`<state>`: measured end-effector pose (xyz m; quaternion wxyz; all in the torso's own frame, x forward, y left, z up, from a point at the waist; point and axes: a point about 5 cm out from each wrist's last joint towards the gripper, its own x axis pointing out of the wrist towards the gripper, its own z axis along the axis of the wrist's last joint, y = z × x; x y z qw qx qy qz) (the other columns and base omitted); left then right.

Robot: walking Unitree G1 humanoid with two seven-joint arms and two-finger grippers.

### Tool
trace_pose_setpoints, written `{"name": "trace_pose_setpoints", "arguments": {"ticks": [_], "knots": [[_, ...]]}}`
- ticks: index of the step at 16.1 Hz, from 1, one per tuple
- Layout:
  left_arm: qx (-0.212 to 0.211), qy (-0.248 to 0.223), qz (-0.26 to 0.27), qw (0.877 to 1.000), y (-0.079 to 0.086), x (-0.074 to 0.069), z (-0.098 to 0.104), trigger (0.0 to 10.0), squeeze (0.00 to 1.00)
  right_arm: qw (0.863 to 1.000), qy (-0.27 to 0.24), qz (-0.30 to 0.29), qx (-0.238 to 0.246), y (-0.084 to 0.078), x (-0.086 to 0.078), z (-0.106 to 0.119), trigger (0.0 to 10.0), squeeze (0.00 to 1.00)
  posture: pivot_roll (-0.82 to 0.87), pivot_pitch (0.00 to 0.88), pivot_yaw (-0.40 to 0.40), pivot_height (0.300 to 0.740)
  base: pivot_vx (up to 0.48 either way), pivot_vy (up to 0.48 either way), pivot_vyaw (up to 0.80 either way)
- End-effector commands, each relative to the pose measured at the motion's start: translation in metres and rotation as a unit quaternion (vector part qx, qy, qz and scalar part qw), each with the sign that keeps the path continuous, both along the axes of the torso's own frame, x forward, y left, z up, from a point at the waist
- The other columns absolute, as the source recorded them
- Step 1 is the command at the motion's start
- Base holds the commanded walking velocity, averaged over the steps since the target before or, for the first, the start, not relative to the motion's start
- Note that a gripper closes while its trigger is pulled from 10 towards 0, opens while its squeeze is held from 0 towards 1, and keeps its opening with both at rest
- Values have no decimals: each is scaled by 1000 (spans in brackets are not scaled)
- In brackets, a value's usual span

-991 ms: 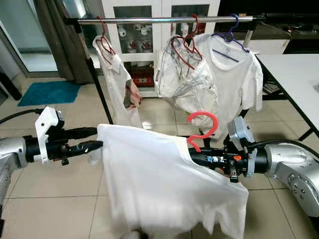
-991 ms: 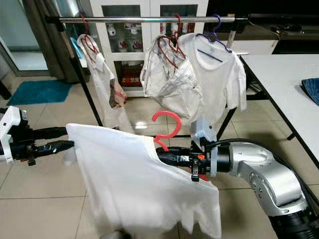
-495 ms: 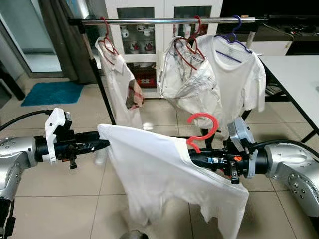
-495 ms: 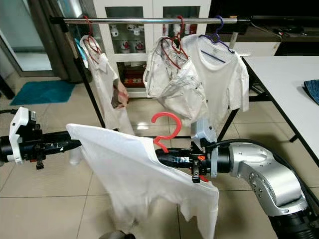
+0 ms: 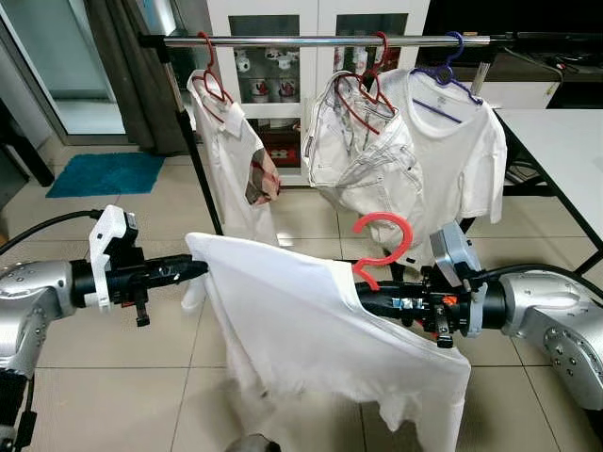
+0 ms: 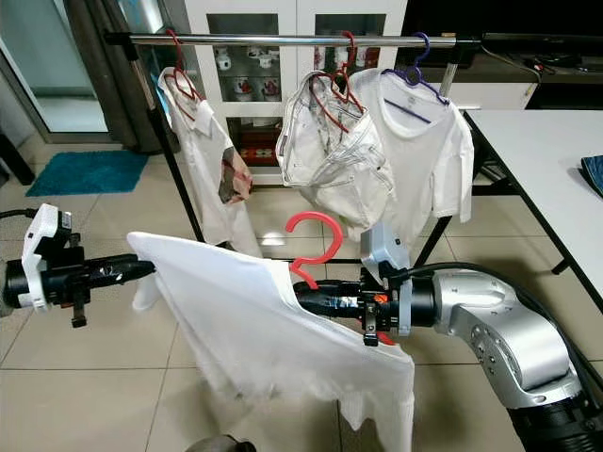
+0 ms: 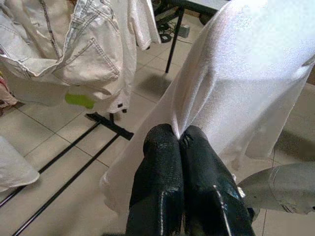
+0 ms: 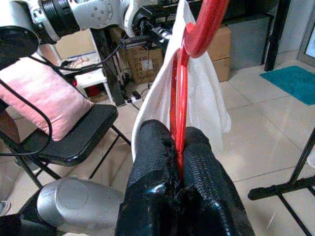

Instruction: Hang hanger

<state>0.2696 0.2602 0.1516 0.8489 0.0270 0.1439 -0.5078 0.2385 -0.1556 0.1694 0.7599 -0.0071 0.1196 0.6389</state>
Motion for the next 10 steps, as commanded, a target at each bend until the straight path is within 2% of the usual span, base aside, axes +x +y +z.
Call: {"name": "trace_pose_setpoints", "arguments": {"ticks": [1, 3, 6, 10], "knots": [[8, -8, -6, 1000, -2, 3, 2, 0, 0, 1000, -23, 14, 15, 3, 1, 11, 10000, 0, -67, 0, 51, 740, 0, 0, 0], [10, -17, 6, 1000, -1, 5, 1, 0, 0, 1000, -23, 13, 15, 2, 1, 11, 10000, 0, -67, 0, 51, 740, 0, 0, 0], [-7, -54, 61, 997, 5, 12, 5, 0, 0, 1000, -23, 4, 14, 1, 2, 10, 10000, 0, -70, 0, 58, 740, 0, 0, 0], [-37, -64, 110, 991, 16, 3, 2, 0, 0, 999, -28, -40, 10, -5, 11, 8, 10000, 0, -70, 0, 59, 740, 0, 0, 0]]}}
